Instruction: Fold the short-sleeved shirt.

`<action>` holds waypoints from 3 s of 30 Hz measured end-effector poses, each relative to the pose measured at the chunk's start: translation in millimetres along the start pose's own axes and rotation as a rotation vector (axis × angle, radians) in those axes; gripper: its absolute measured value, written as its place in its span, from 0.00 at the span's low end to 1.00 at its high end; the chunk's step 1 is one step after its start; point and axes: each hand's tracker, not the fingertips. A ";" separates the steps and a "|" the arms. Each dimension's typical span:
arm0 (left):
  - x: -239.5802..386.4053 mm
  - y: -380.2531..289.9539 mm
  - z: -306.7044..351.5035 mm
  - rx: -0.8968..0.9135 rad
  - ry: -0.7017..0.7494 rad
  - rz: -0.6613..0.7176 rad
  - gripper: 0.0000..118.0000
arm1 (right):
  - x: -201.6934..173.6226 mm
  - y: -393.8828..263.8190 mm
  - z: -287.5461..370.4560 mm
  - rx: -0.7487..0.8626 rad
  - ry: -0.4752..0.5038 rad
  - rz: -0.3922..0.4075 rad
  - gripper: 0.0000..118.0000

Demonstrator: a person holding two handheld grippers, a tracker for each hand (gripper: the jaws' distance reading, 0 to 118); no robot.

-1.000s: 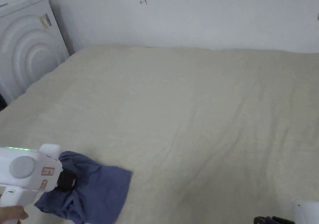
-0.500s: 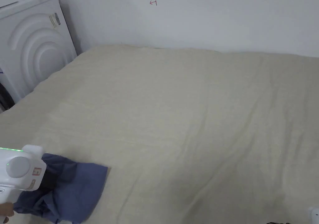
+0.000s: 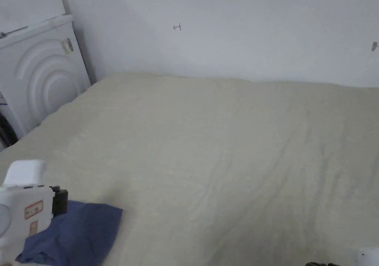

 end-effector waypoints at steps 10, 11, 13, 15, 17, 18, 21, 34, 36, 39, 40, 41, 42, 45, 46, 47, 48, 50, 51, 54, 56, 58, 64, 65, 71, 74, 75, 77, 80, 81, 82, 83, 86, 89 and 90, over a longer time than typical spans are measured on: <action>153.7 16.9 120.7 0.354 0.028 -0.140 0.00 | 4.3 19.2 105.0 0.245 -0.182 0.062 0.04; 169.6 15.4 133.5 0.371 0.049 -0.153 0.00 | 6.8 23.3 119.9 0.291 -0.182 0.036 0.04; 193.9 6.4 151.5 0.448 0.096 -0.099 0.00 | 7.2 28.3 145.6 0.374 -0.218 0.044 0.04; 216.2 -4.2 168.9 0.467 0.012 -0.032 0.00 | 3.9 31.1 165.7 0.425 -0.328 0.102 0.04; 235.8 -10.1 180.1 0.488 0.001 -0.055 0.00 | 2.5 31.5 182.4 0.466 -0.388 0.142 0.04; 250.0 -13.2 187.5 0.514 0.055 -0.055 0.00 | 2.3 30.2 191.3 0.493 -0.400 0.144 0.04; 279.1 -22.3 201.2 0.562 0.090 -0.134 0.00 | 4.1 28.1 212.6 0.552 -0.341 0.087 0.04; 320.6 -54.7 219.3 0.512 -0.036 -0.088 0.09 | -9.7 18.9 235.0 0.630 -0.309 0.109 0.13; 315.5 -52.7 224.3 0.517 -0.051 -0.081 0.58 | -10.3 19.7 236.8 0.627 -0.285 0.113 0.44; 311.9 -53.5 234.6 0.566 -0.033 -0.068 0.94 | -14.9 17.4 239.5 0.655 -0.285 0.116 0.85; 310.9 -53.3 236.7 0.579 -0.017 -0.069 0.94 | -25.9 18.0 243.5 0.671 -0.280 0.117 0.89; 310.2 -52.9 238.7 0.589 -0.016 -0.087 0.94 | -28.6 18.8 245.9 0.681 -0.270 0.109 0.91; 310.1 -51.9 240.2 0.596 0.003 -0.100 0.94 | -29.0 20.7 247.9 0.686 -0.251 0.099 0.94; 306.8 -51.3 242.9 0.595 0.011 -0.109 0.94 | -28.8 24.2 253.8 0.678 -0.172 0.043 1.00; 306.7 -51.1 242.7 0.591 -0.003 -0.105 0.94 | -29.6 24.2 254.8 0.682 -0.169 0.031 1.00; 305.5 -50.7 242.9 0.587 -0.026 -0.099 0.94 | -31.0 24.9 256.1 0.682 -0.180 0.021 1.00; 304.9 -51.2 242.7 0.591 -0.025 -0.088 0.94 | -23.8 25.6 257.1 0.687 -0.188 0.009 1.00; 305.6 -51.1 241.3 0.589 -0.018 -0.089 0.94 | -23.9 25.3 259.8 0.719 -0.224 0.001 1.00; 305.7 -51.2 240.6 0.590 -0.004 -0.094 0.94 | -25.5 25.5 261.5 0.732 -0.245 0.002 1.00; 305.0 -50.8 239.9 0.583 -0.009 -0.104 0.94 | -24.0 27.4 262.6 0.708 -0.257 0.054 1.00; 304.6 -50.3 240.2 0.579 -0.019 -0.095 0.94 | -26.0 26.3 260.6 0.695 -0.250 0.070 1.00; 304.5 -49.6 240.2 0.577 -0.026 -0.095 0.94 | -26.1 23.4 256.5 0.687 -0.185 0.097 1.00; 304.1 -48.8 238.0 0.561 -0.034 -0.100 0.94 | -26.5 26.8 253.0 0.654 -0.135 0.035 1.00; 303.9 -49.0 237.5 0.561 -0.035 -0.099 0.94 | -26.1 26.7 252.9 0.665 -0.150 0.031 1.00; 300.9 -47.8 234.1 0.551 -0.024 -0.088 0.94 | -23.5 26.8 255.6 0.673 -0.225 0.013 1.00; 300.8 -47.1 231.9 0.537 -0.034 -0.086 0.94 | -19.7 27.4 254.5 0.654 -0.212 -0.022 1.00; 301.1 -47.2 230.8 0.535 -0.036 -0.089 0.94 | -16.9 27.4 253.9 0.650 -0.172 -0.044 1.00; 303.2 -47.2 229.2 0.531 -0.030 -0.098 0.94 | -13.5 27.8 251.3 0.628 -0.152 -0.063 1.00; 304.4 -47.7 228.7 0.530 -0.032 -0.103 0.94 | -15.4 27.8 249.3 0.621 -0.170 -0.056 1.00; 304.7 -47.8 228.4 0.530 -0.035 -0.102 0.94 | -17.3 27.7 248.2 0.617 -0.184 -0.043 1.00; 304.9 -47.9 228.4 0.528 -0.036 -0.100 0.94 | -18.8 27.5 247.2 0.613 -0.201 -0.026 1.00; 305.1 -48.0 228.2 0.525 -0.039 -0.101 0.94 | -20.6 27.1 245.9 0.615 -0.212 -0.023 1.00; 305.8 -47.6 226.0 0.520 -0.035 -0.104 0.94 | -25.2 28.5 243.2 0.595 -0.257 -0.024 1.00; 304.7 -46.8 224.3 0.516 -0.040 -0.096 0.94 | -22.0 31.0 238.6 0.576 -0.249 -0.045 1.00; 304.4 -46.7 224.0 0.513 -0.041 -0.093 0.94 | -20.7 31.0 237.3 0.575 -0.235 -0.046 1.00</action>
